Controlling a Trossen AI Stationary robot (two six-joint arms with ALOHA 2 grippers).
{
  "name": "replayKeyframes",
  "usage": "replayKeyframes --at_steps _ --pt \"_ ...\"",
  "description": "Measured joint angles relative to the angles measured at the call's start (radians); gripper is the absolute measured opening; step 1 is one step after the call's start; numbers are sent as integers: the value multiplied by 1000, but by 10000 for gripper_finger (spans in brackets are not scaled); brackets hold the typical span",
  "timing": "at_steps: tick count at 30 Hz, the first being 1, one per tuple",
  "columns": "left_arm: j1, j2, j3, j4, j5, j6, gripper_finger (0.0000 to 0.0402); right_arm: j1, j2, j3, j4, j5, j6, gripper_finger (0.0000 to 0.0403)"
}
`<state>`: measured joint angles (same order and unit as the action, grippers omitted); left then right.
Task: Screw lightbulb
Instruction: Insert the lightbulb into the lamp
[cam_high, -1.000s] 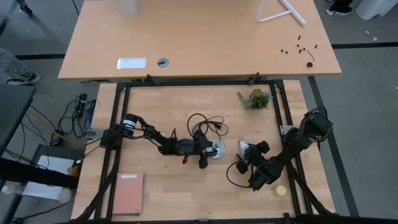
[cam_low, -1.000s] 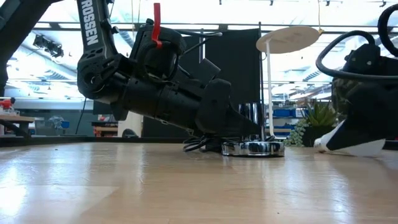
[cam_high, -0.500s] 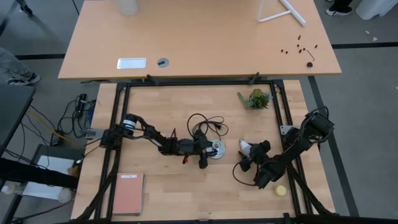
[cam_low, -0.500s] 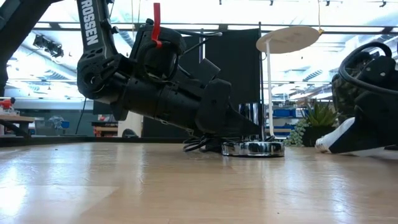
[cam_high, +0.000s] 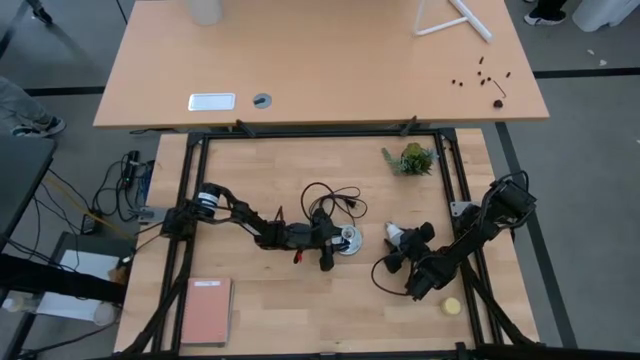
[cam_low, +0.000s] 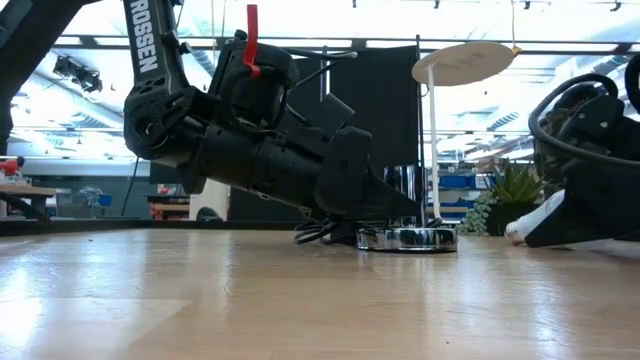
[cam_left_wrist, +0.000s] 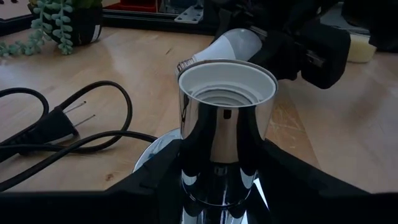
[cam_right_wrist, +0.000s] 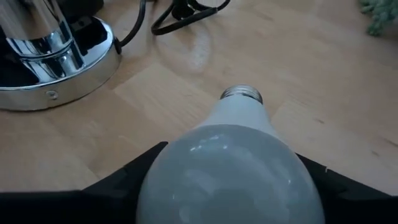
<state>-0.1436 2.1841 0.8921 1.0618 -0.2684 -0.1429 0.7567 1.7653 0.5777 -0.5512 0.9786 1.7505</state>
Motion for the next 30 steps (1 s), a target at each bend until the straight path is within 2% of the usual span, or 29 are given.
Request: replayKeyframes --at_steps 4,8,14,21,27,30 --pt "0 0 0 -3 0 0 190 0 -16 19 -65 -42 -5 282" --pt "0 -1 0 -19 0 0 190 -2 -77 74 -181 -90 -100 276" --pt "-7 -2 0 -18 16 22 190 -42 -230 177 -236 -191 -437 260" --pt "-30 -1 0 1 71 87 190 -141 -372 305 -236 -330 -745 282" --pt "-35 -3 0 -1 119 79 190 -261 -386 430 -214 -569 -978 266" --pt "-35 -10 0 -13 124 61 190 -316 -349 493 -213 -644 -1073 266"
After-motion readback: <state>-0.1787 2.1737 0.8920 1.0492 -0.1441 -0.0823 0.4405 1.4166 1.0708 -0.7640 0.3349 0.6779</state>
